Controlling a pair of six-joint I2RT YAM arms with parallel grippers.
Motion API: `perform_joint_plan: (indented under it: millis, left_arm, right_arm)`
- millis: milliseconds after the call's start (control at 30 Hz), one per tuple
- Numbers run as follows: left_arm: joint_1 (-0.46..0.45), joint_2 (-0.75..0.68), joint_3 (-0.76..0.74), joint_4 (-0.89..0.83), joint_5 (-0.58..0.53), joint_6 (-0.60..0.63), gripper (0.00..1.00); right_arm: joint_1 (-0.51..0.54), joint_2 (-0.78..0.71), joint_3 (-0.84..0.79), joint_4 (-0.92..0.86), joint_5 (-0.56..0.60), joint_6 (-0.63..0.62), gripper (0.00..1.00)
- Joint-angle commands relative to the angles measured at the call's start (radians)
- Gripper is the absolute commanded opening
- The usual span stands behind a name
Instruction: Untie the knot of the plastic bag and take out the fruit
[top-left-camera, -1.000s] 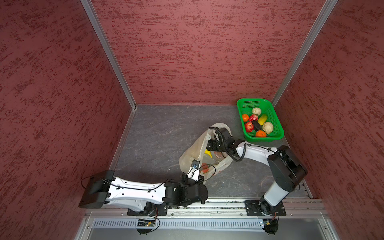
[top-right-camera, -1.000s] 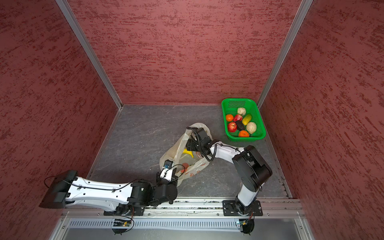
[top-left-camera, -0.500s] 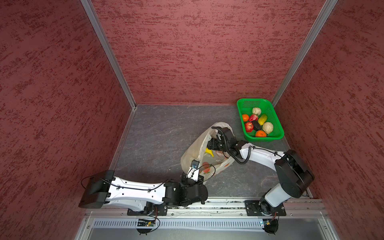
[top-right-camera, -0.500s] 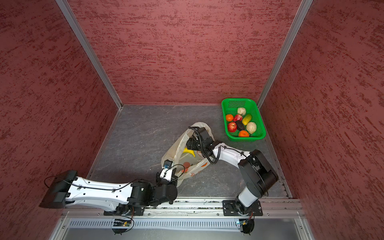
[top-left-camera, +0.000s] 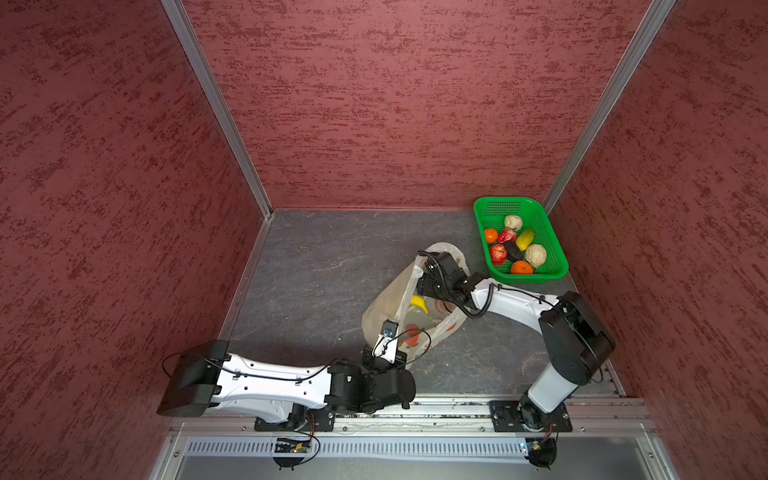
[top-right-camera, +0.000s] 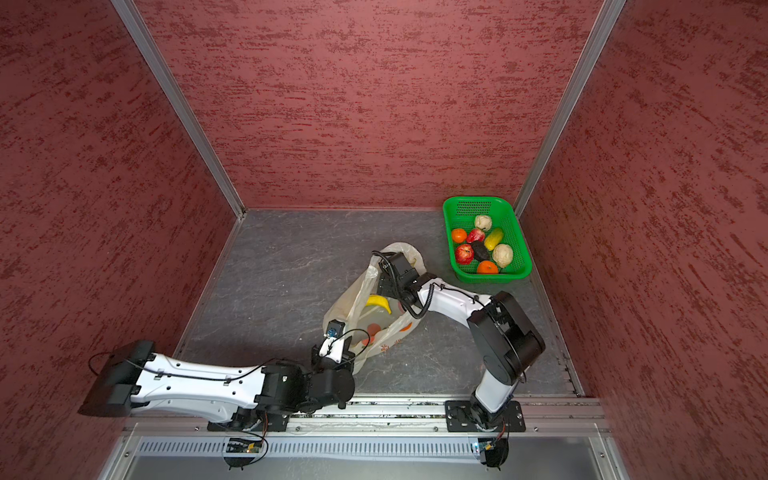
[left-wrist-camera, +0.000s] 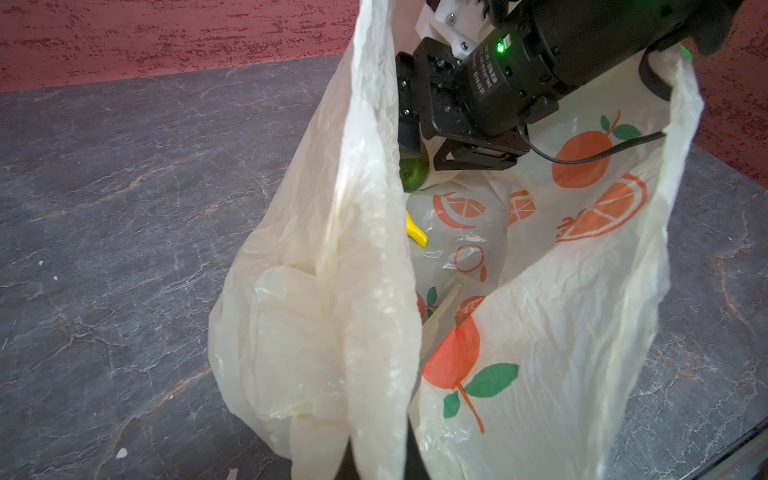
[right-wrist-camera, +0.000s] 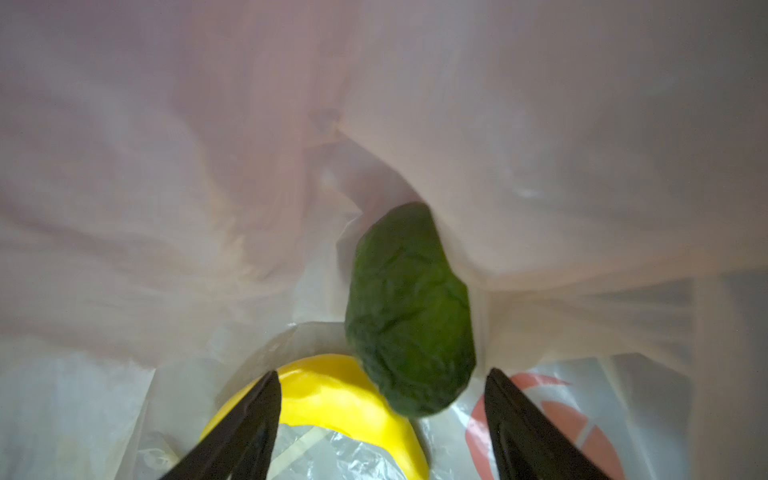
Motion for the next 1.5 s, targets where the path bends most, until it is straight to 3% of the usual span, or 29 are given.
perform_joint_plan:
  millis: [0, 133, 400, 667, 933, 1133, 1467]
  left_arm:
    - [-0.003, -0.011, -0.004, -0.009, -0.023, -0.016, 0.0]
    - [-0.001, -0.011, -0.009, 0.002, -0.018, -0.009, 0.0]
    - [0.001, -0.033, -0.022, -0.003, -0.014, -0.006, 0.0]
    - [-0.002, -0.06, -0.037, -0.022, -0.015, -0.027, 0.0]
    - [-0.005, -0.065, -0.043, -0.028, -0.017, -0.035, 0.0]
    - [-0.005, -0.066, -0.041, -0.027, -0.012, -0.031, 0.0]
    - [-0.006, -0.057, -0.039, -0.019, -0.009, -0.031, 0.0]
  right_arm:
    - [0.007, -0.056, -0.007, -0.073, 0.086, 0.033, 0.8]
    - [0.007, -0.117, -0.092, 0.131, 0.032, 0.027, 0.81]
    - [-0.011, -0.066, -0.095, 0.237, 0.006, 0.018, 0.84]
    - [-0.013, 0.022, 0.004, 0.122, 0.115, -0.035, 0.84]
    - [-0.014, 0.082, 0.027, 0.044, 0.128, -0.025, 0.84]
    - [-0.017, 0.056, 0.031, 0.0, 0.211, -0.034, 0.86]
    - [-0.045, 0.131, 0.043, 0.027, 0.119, -0.032, 0.87]
